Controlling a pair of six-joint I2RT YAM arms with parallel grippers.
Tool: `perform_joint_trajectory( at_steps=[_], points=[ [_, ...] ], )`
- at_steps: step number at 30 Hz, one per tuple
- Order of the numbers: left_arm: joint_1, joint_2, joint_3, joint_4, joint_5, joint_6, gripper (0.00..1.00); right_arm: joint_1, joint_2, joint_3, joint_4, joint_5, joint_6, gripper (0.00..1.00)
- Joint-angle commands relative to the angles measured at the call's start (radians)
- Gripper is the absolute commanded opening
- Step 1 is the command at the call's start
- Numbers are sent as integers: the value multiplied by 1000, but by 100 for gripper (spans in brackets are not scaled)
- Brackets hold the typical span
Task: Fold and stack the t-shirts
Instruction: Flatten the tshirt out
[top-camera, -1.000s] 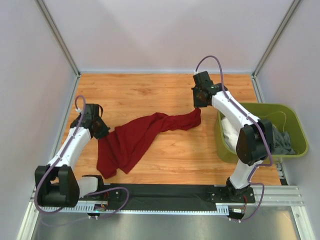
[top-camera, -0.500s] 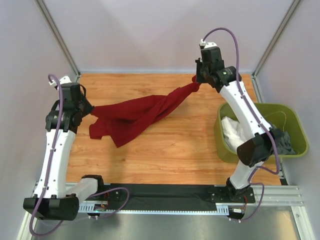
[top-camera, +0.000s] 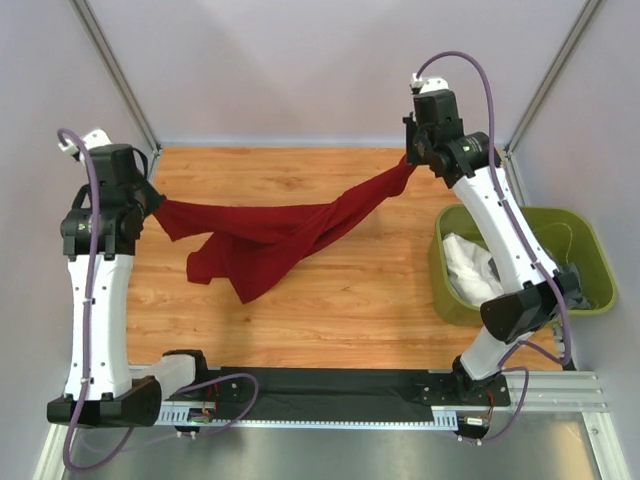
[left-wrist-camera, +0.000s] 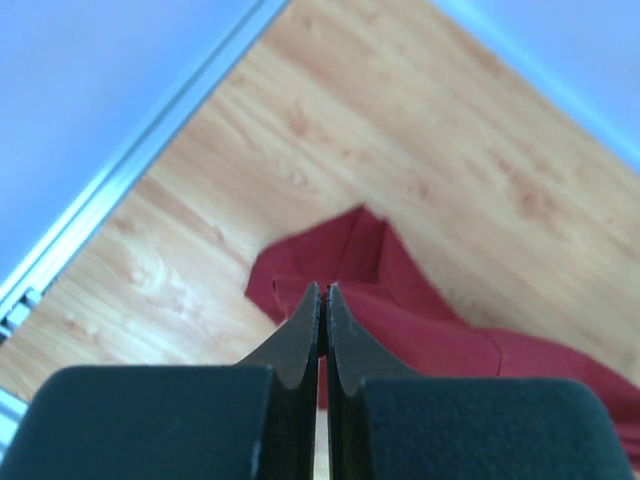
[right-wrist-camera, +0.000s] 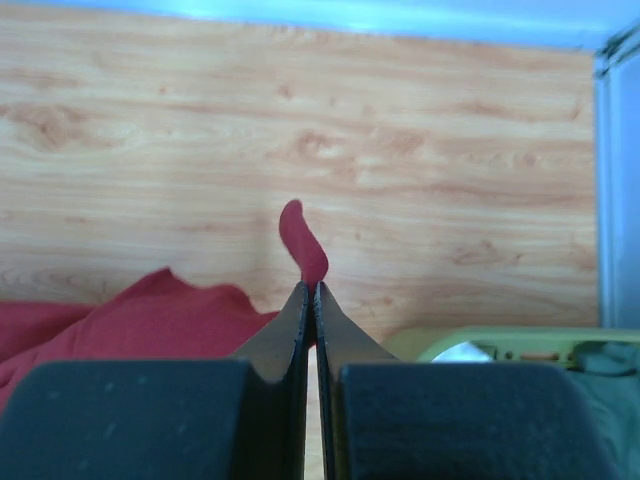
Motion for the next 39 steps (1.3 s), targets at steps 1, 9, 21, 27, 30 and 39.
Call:
perform_joint_trajectory(
  at_steps=[1,9,21,27,30,39],
  points=[
    [37,24,159,39,-42,83,0,0,-92,140,80,82,-86,0],
    [44,242,624,72,-8,185,0,0,-170,126,259,-96,-91,0],
    [44,357,784,108,-12,221,0,-10,-399,-388,161,2,-21,0],
    [47,366,833,105,-61,250,0,-74,-446,-393,192,-25,3,0],
    [45,359,815,93,-86,259,0,-88,-437,-362,212,-65,11,0],
    [45,312,318,112,133,179,0,-88,-361,-65,259,-257,-49,0]
  ],
)
